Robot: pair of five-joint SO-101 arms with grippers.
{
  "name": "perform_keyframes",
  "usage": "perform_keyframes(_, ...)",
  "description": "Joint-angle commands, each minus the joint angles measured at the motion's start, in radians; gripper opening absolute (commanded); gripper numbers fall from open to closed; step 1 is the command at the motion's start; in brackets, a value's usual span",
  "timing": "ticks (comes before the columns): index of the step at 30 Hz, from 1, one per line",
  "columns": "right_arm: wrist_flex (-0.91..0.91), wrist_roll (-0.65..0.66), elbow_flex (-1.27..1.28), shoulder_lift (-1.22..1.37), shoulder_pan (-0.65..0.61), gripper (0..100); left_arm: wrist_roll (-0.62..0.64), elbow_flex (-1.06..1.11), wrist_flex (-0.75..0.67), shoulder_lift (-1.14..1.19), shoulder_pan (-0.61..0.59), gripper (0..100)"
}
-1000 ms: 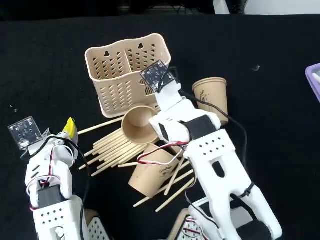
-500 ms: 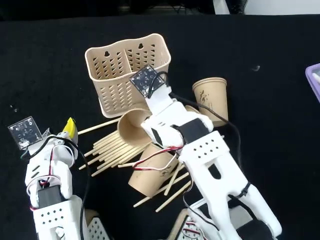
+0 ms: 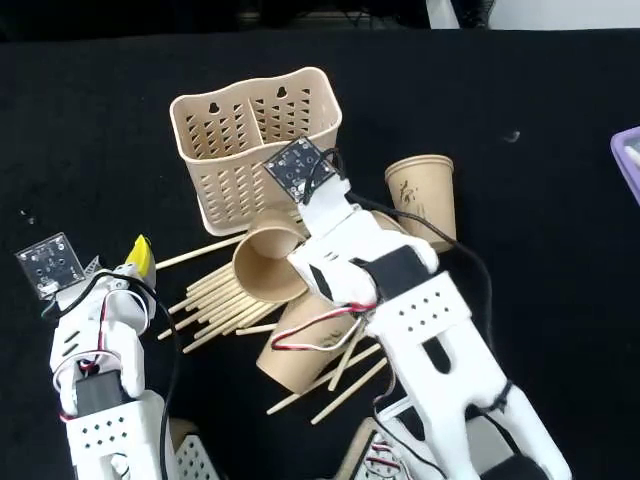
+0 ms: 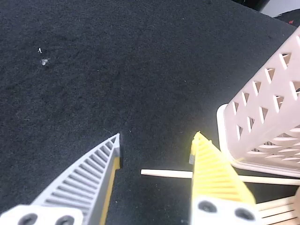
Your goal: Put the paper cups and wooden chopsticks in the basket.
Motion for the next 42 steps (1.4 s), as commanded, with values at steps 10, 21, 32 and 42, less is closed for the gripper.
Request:
perform_keyframes(10, -0.160, -0.075, 0.051, 0.113, -0.011, 3.1, 0.003, 0.024, 0.003, -0.011, -0.005, 24)
perform_keyframes(21, -0.241, -0.084, 0.062, 0.124, -0.014, 13.4, 0.003, 0.024, 0.003, -0.011, -0.004, 24)
perform_keyframes(32, -0.313, -0.080, 0.061, 0.124, -0.032, 13.1, 0.003, 0.024, 0.003, -0.011, -0.002, 24)
perform_keyframes(42, -0.298, 0.031, 0.024, 0.119, -0.107, 1.1, 0.003, 0.024, 0.003, -0.011, -0.002, 24)
